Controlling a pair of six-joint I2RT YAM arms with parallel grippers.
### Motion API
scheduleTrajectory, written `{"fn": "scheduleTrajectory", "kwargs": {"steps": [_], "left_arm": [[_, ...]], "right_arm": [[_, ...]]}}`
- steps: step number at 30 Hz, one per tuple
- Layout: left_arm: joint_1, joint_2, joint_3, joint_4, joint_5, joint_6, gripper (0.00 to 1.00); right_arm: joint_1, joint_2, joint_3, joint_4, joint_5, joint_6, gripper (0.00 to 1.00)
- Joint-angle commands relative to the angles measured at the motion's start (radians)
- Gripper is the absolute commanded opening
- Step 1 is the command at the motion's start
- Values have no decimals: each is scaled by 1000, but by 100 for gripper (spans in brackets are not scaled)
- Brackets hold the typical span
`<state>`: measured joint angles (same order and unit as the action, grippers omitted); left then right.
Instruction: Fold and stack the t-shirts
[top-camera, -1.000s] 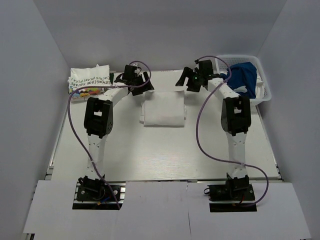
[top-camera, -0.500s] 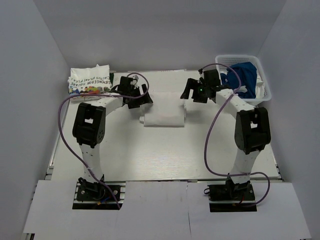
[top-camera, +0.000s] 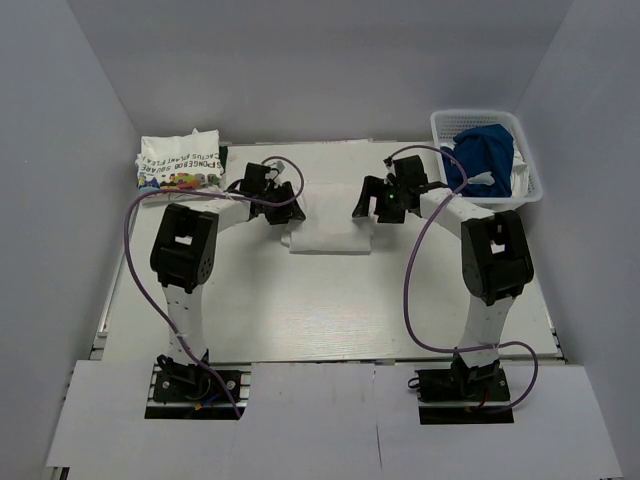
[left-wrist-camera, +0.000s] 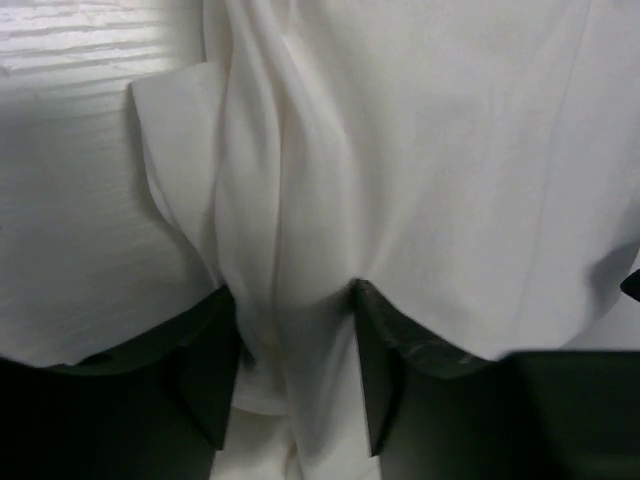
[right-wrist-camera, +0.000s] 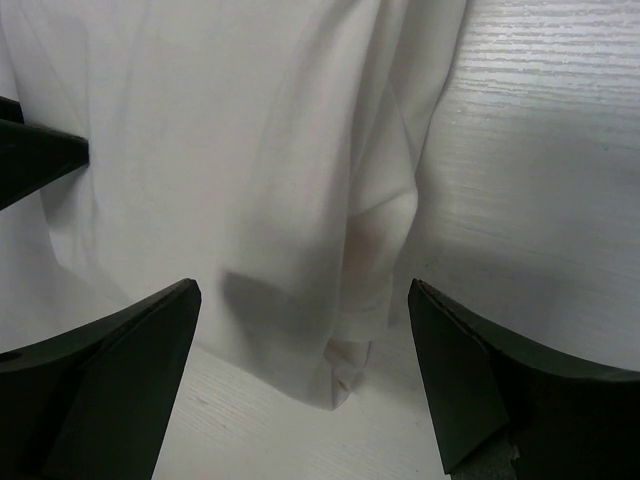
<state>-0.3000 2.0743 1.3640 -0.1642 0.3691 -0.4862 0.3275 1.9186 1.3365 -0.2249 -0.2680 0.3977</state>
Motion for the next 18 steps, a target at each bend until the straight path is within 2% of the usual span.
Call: {"fn": "scheduleTrajectory", "kwargs": {"steps": [1,2,3,6,7,10,13,18], "left_arm": [[-48,47,-2,-12,25,44,53],[-62,61,19,-32,7,44,48],[-62,90,30,-62,-21,44,38],[-62,133,78,-96,-21,44,25],[-62,156,90,-97,-12,44,15],[-62,165,124,-109,0,35,0],[-62,146,133,-77,17,44,0],[-53,6,156,-107,-122,142,0]], "right_arm": [[-7,2,-14,47,-8,23,90],[-8,0,-19,50,-5,29,90],[-8,3,-20,55,-5,27,90],[-7,-1,-23,55,-4,30,90],[-7,-3,-26,55,-5,27,90],[-7,-10,-39,56,1,27,90],[-12,-45,-63,56,13,24,90],[-13,-182,-140,77,82,6,90]]}}
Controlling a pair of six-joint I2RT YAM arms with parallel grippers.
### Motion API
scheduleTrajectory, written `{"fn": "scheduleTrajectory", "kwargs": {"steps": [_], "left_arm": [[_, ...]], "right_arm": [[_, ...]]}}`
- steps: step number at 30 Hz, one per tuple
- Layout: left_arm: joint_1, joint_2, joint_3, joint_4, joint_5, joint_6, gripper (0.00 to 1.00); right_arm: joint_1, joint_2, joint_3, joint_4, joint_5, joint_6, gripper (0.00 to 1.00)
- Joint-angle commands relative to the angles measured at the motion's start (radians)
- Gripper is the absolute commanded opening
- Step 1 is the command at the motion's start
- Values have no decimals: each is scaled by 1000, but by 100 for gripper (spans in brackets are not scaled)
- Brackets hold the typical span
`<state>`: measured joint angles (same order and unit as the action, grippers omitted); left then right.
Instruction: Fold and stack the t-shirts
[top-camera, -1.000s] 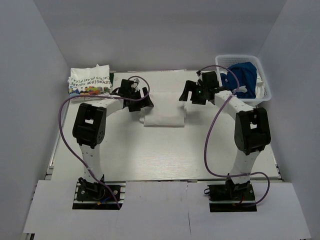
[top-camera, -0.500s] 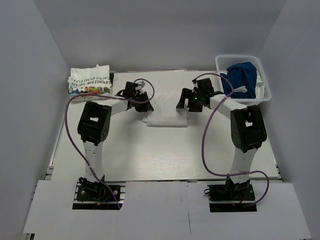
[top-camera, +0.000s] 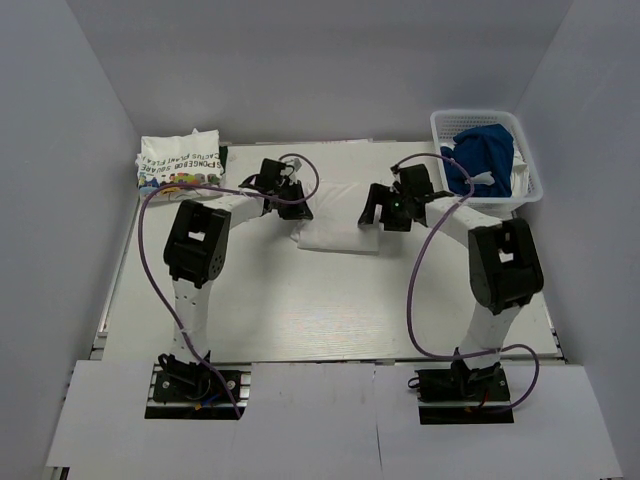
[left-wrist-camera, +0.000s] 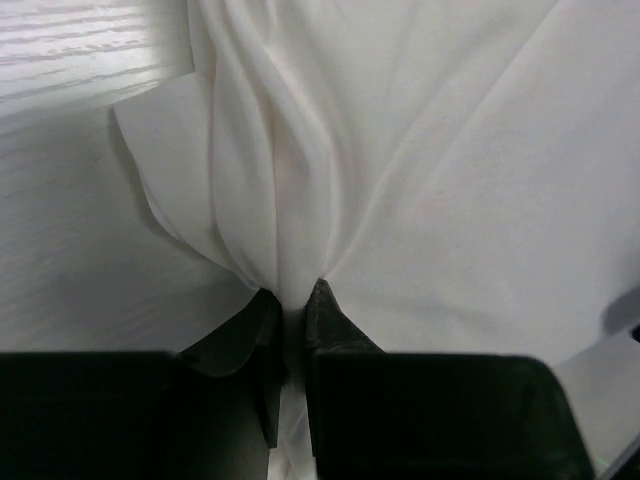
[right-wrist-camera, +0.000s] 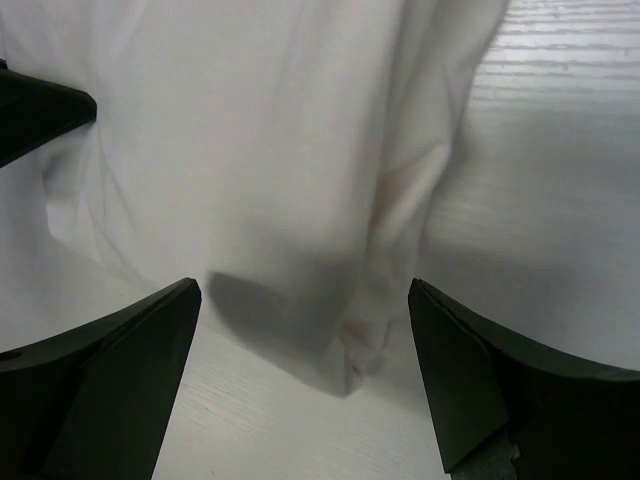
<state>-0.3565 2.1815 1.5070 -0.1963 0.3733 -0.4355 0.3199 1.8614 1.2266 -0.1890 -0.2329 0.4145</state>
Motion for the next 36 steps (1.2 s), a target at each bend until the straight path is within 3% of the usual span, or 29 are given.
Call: {"fn": "scheduleTrajectory", "kwargs": {"steps": [1,5,10,18,25,36], "left_arm": [[13,-127,13,-75,-151,107,0],[13,-241,2,-92,-348,190,0],[22,-253,113,-196,-532,358,0],[79,-186,295,-250,-680,582,0],[169,-138,412,-244,-691,764,0],[281,-141,576,-330,-496,850,0]], "right_arm": [[-7,-169,-64,49,58,-13,90],[-8,-309,-160,115,147,-14,90],[-10,-393,-199,76,293,-60,90],[-10,-433,-208,59,405,-91,90],[-10,-389,-174,16,458,-123,90],[-12,-334,-157,-6,472,-144,90]]}}
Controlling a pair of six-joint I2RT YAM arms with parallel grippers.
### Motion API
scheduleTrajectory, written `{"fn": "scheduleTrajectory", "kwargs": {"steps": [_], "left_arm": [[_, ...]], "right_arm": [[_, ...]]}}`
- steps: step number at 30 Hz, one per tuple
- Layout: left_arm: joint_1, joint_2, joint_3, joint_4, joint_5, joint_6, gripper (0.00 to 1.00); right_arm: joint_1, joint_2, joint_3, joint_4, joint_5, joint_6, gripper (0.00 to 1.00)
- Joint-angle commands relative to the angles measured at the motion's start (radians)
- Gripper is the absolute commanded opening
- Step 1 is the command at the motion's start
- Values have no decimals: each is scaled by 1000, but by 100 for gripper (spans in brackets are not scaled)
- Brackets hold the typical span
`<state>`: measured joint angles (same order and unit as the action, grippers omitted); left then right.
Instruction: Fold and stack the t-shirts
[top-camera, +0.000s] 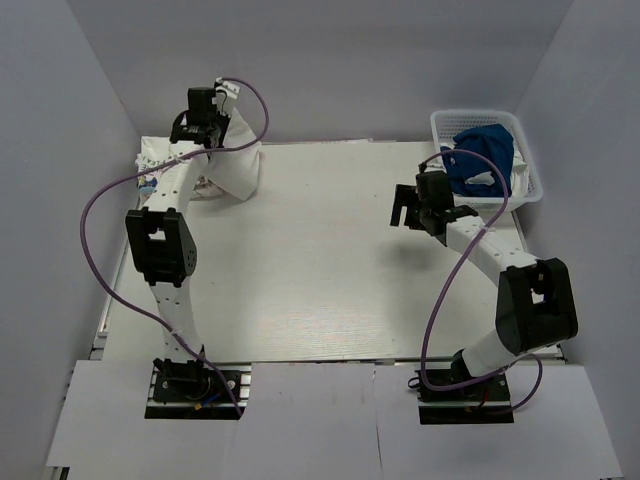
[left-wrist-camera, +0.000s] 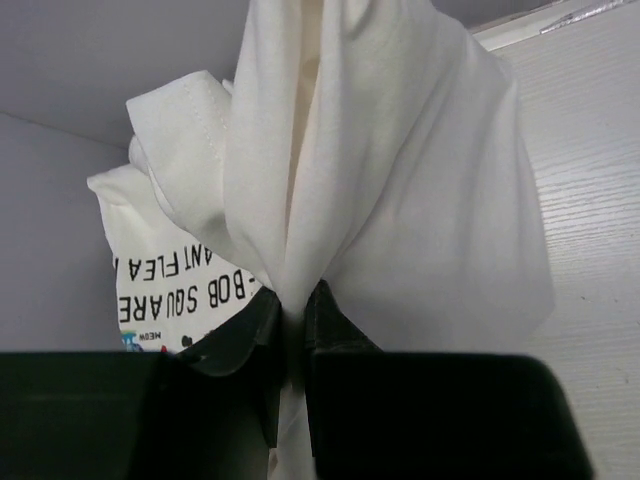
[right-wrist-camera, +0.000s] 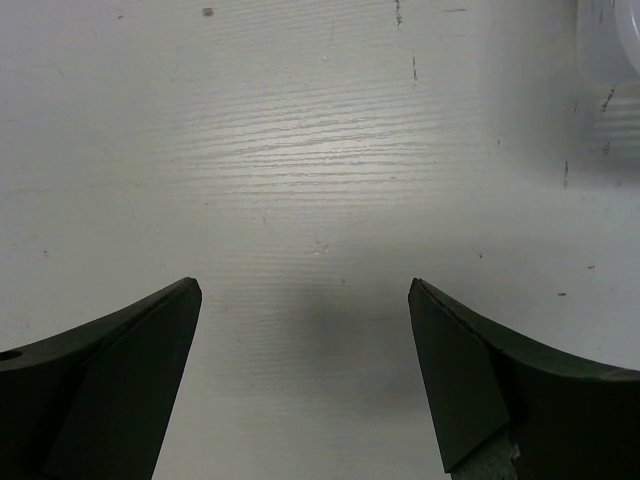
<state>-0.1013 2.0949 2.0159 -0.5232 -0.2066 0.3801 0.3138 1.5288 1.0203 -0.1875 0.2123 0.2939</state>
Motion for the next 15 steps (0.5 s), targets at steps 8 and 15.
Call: {"fn": "scheduleTrajectory", "kwargs": {"steps": [8,15], "left_arm": [[86,-111,99,-3,157,34,0],[155,-102,194,14,231,-16,0]], "right_arm": [[-5,-9,46,-7,41,-32,90],[-2,5,53,-4,22,-35,90]]}}
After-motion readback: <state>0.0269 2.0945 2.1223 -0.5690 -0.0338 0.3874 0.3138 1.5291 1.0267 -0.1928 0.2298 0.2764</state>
